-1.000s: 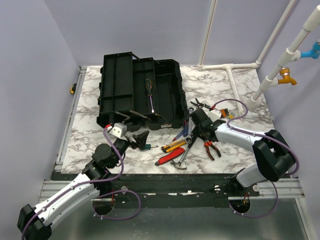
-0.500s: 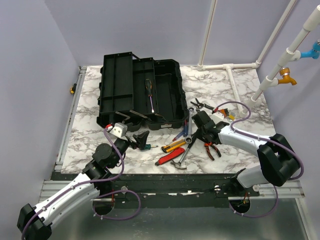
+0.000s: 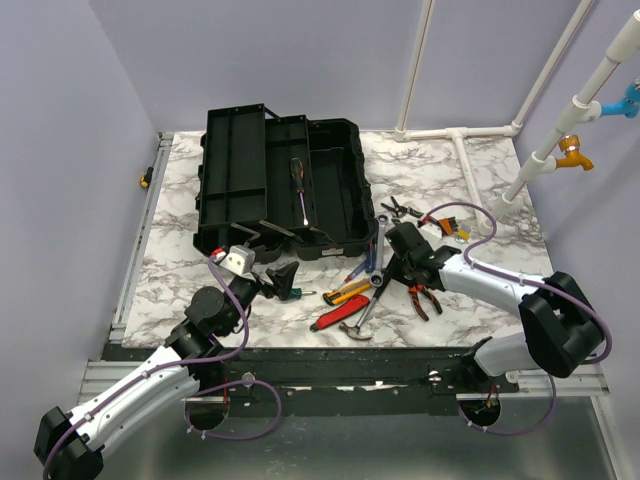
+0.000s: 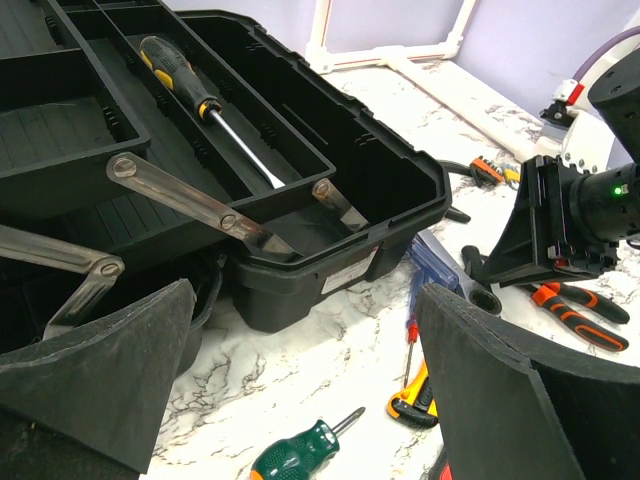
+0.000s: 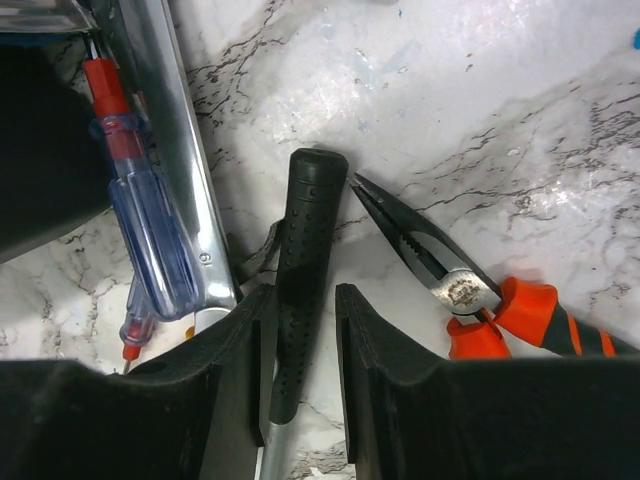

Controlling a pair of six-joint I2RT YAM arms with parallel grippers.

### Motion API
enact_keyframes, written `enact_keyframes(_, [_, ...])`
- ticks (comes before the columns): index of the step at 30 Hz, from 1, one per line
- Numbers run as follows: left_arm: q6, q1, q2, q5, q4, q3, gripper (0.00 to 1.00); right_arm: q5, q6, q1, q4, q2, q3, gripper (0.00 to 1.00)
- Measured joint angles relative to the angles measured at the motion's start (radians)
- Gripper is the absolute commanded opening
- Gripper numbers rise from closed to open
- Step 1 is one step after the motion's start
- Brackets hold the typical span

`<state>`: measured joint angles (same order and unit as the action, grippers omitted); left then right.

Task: Pack the tool kit

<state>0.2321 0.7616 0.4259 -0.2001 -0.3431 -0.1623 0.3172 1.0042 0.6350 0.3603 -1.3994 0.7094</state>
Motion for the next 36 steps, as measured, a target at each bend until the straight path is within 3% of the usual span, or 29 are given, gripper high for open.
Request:
enact_keyframes(9, [0.000, 0.000, 0.000, 0.000, 0.000, 0.000, 0.94, -0.027, -0.003, 0.000, -0.028, -0.100, 0.038, 0.37])
enact_keyframes(11, [0.000, 0.000, 0.000, 0.000, 0.000, 0.000, 0.94, -0.027, -0.003, 0.000, -0.026, -0.126, 0.061, 0.29])
enact_keyframes(14, [0.000, 0.000, 0.000, 0.000, 0.000, 0.000, 0.95, -0.019, 0.000, 0.000, -0.010, -0.149, 0.088, 0.05])
enact_keyframes(16, [0.000, 0.000, 0.000, 0.000, 0.000, 0.000, 0.94, -0.015, 0.009, 0.000, 0.005, -0.147, 0.092, 0.01])
enact_keyframes(22, [0.000, 0.000, 0.000, 0.000, 0.000, 0.000, 0.94, 0.025, -0.001, 0.002, 0.042, -0.100, 0.089, 0.01])
enact_keyframes(36, [0.000, 0.000, 0.000, 0.001, 0.000, 0.000, 0.94, 0.117, -0.172, 0.002, 0.024, 0.259, 0.064, 0.01])
